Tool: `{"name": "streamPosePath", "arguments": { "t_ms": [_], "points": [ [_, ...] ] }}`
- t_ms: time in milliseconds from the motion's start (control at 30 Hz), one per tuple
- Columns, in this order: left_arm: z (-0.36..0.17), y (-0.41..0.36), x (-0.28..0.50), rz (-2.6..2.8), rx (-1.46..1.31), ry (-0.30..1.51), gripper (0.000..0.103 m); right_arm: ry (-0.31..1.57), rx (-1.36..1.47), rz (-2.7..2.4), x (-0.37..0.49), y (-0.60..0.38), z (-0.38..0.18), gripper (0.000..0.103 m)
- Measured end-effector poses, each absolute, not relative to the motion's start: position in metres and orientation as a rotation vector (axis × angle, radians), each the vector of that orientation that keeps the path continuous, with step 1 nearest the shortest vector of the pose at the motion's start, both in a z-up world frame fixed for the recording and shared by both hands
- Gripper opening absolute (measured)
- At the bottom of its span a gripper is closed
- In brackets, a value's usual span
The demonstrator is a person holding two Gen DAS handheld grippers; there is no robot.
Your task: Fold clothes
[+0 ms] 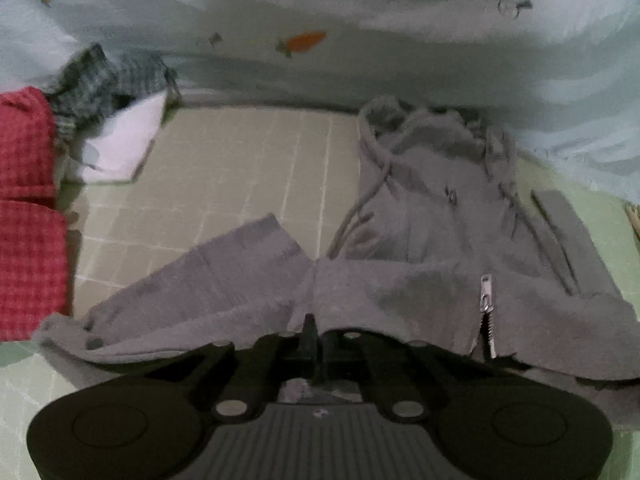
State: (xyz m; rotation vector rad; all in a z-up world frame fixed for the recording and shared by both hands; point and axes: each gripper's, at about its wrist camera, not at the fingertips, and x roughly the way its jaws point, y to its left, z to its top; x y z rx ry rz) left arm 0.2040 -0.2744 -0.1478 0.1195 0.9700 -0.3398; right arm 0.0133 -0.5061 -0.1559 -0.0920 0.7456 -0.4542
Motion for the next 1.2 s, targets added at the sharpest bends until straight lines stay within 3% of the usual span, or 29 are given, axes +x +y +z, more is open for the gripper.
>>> {"name": "streamPosePath", "arguments": {
  "t_ms": [300,567,933,1133,1200],
  "points": [
    [-0.097,-0.226,0.126,-0.269,0.028,0.83,0.002,0.594,0.077,-0.494,-0.049,-0.506,-0.12,0.002],
    [-0.072,-0.192,0.029,-0.249,0.005,0.782,0.002,0.596,0.074,-0.478,-0.134,-0.484,-0.117,0.002],
    [-0.119,-0.157,-0.062,-0.124,-0.051,0.98,0.002,0.744,0.108,-0.363,-0.212,-0.466,-0.149,0.002],
    [-0.152,-0.159,-0.071,-0.092,0.003,1.1,0.008,0.886,0.069,-0.34,-0.21,-0.471,-0.178,0.015],
    [-0.152,-0.164,-0.075,-0.113,0.03,1.105,0.008,0.901,0.033,-0.335,-0.209,-0.465,-0.182,0.025]
  ]
}}
